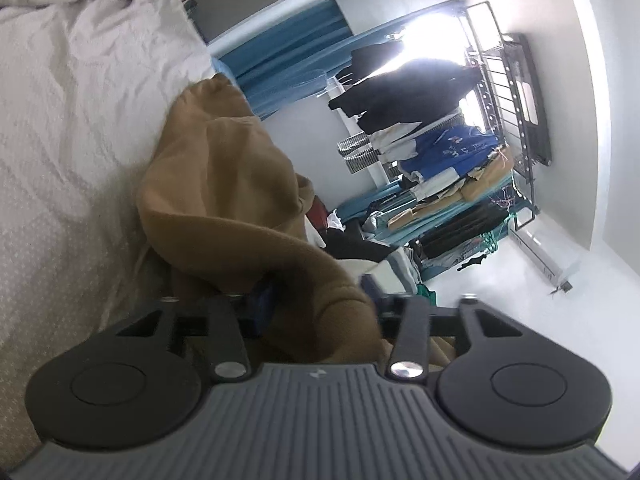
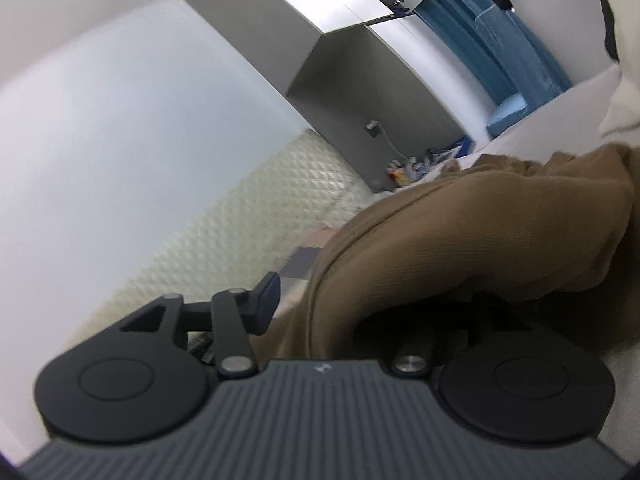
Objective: Fold large clothes
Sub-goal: 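Lift the hoodie with the left gripper while the right gripper holds and lifts it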
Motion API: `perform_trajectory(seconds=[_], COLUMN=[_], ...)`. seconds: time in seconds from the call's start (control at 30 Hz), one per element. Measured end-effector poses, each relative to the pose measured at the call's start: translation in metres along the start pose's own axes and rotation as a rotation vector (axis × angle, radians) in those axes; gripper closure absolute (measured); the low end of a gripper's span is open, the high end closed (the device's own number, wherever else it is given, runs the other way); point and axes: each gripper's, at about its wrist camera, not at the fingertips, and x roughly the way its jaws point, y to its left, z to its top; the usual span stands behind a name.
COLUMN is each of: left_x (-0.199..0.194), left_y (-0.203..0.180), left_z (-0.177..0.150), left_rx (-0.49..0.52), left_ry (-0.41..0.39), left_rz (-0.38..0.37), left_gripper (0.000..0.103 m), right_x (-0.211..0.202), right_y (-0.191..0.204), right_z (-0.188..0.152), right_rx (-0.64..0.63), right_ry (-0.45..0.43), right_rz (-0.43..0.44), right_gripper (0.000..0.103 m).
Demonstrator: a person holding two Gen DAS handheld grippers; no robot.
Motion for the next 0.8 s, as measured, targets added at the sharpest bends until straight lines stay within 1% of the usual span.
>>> perform_trajectory(seconds=[0.03, 0.1, 0.13, 0.17, 0.2, 0.23, 0.27, 0.3, 0.37, 0.47, 0.53, 0.6, 0.73, 0.8], left_x=[-0.002, -0.006, -0.009, -0.011, -0.015, -0.019, -0.024, -0.028, -0.036, -0.055, -0.069, -0.083, -0.107, -0.122], left_y=[-0.003, -0.012, -0.017, -0.023, -0.029, -0.035, -0.040, -0.046, -0.060, -0.091, -0.116, -0.154, -0.237, -0.281], left_z=[-0.001, -0.005, -0.007, -0.009, -0.010, -0.009, -0.009, -0.007, 0.000, 0.020, 0.040, 0.060, 0.095, 0.113], left_rx=[0.020, 0.066, 0.088, 0.111, 0.128, 0.134, 0.137, 0.136, 0.140, 0.145, 0.158, 0.210, 0.311, 0.357], left_ry=[-0.013, -0.035, -0.046, -0.057, -0.071, -0.084, -0.092, -0.091, -0.092, -0.131, -0.166, -0.209, -0.284, -0.330], left_rz=[0.014, 0.028, 0.027, 0.032, 0.036, 0.032, 0.024, 0.014, 0.005, -0.008, -0.030, -0.041, -0.036, -0.037], left_gripper=[0.065, 0.071, 0.074, 0.077, 0.077, 0.078, 0.080, 0.080, 0.080, 0.081, 0.082, 0.082, 0.082, 0.082], right_x=[-0.001, -0.005, -0.009, -0.010, -0.015, -0.020, -0.023, -0.026, -0.029, -0.030, -0.030, -0.031, -0.034, -0.037], right_y=[0.001, 0.001, 0.005, 0.011, 0.018, 0.023, 0.025, 0.028, 0.040, 0.070, 0.091, 0.114, 0.158, 0.188], right_z=[-0.002, -0.009, -0.012, -0.012, -0.012, -0.011, -0.007, -0.002, 0.012, 0.043, 0.073, 0.101, 0.167, 0.200], right_rx=[0.000, 0.021, 0.011, -0.025, -0.063, -0.068, -0.050, -0.039, -0.056, -0.124, -0.153, -0.187, -0.222, -0.269], right_ry=[-0.006, -0.022, -0.041, -0.052, -0.073, -0.091, -0.103, -0.112, -0.117, -0.122, -0.140, -0.161, -0.215, -0.242], right_rz=[-0.025, -0.041, -0.060, -0.078, -0.101, -0.107, -0.087, -0.074, -0.073, -0.056, -0.034, -0.040, -0.006, 0.002], right_gripper=[0.073, 0.076, 0.082, 0.086, 0.089, 0.090, 0.090, 0.090, 0.090, 0.090, 0.090, 0.090, 0.090, 0.090])
